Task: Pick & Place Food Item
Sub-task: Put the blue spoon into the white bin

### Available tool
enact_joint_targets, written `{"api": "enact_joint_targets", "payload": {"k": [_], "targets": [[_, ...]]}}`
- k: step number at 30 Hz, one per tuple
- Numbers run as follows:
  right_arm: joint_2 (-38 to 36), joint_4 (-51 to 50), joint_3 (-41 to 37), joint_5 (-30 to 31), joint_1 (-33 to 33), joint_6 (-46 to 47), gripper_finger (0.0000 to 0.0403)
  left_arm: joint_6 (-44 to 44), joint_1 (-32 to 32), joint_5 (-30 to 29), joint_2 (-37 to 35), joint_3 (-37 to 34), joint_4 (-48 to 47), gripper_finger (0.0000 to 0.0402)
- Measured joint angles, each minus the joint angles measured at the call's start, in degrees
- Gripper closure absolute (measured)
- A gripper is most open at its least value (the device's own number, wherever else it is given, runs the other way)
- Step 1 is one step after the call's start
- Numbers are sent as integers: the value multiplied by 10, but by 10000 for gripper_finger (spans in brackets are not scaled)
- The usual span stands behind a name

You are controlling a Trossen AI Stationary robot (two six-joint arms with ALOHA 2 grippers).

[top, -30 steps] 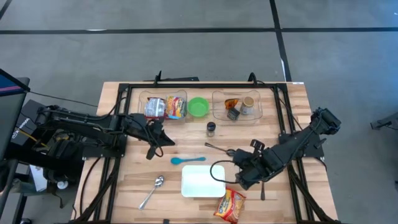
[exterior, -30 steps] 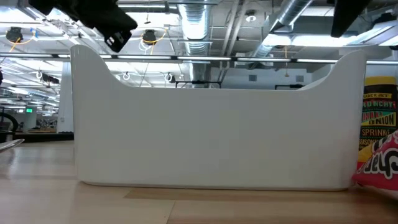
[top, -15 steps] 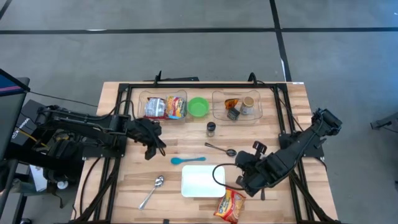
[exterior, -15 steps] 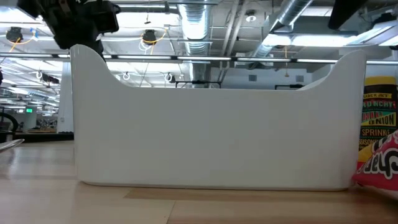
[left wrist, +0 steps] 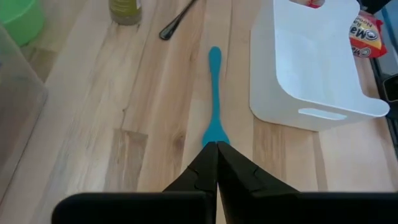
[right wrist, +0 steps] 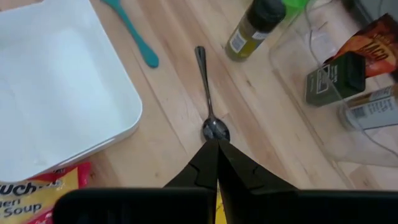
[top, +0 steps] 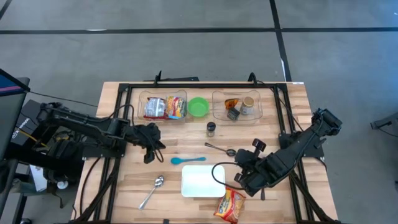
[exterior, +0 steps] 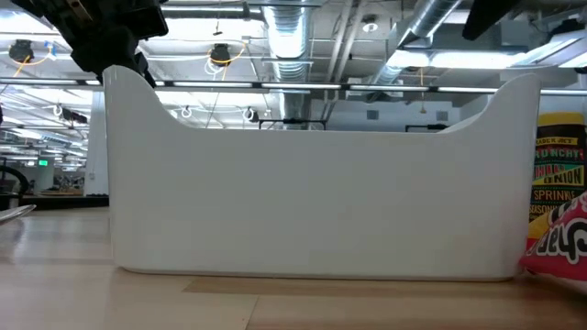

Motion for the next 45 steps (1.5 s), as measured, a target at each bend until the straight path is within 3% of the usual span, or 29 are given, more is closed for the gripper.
{"api": "enact_joint_targets", "payload": {"k": [5,29,38,45], "targets": [[0,0,0,14,0,0,400,-3,-15,-13,12,0,12,402],[1,0,0,14,0,-4,400,-3,-21,-12,203,0,74,398],[1,1,0,14,0,-5,400,64,-21,-4,214,0,82,340],[1,2,0,14,0,-5,400,-82,-21,-4,214,0,89,299]]}}
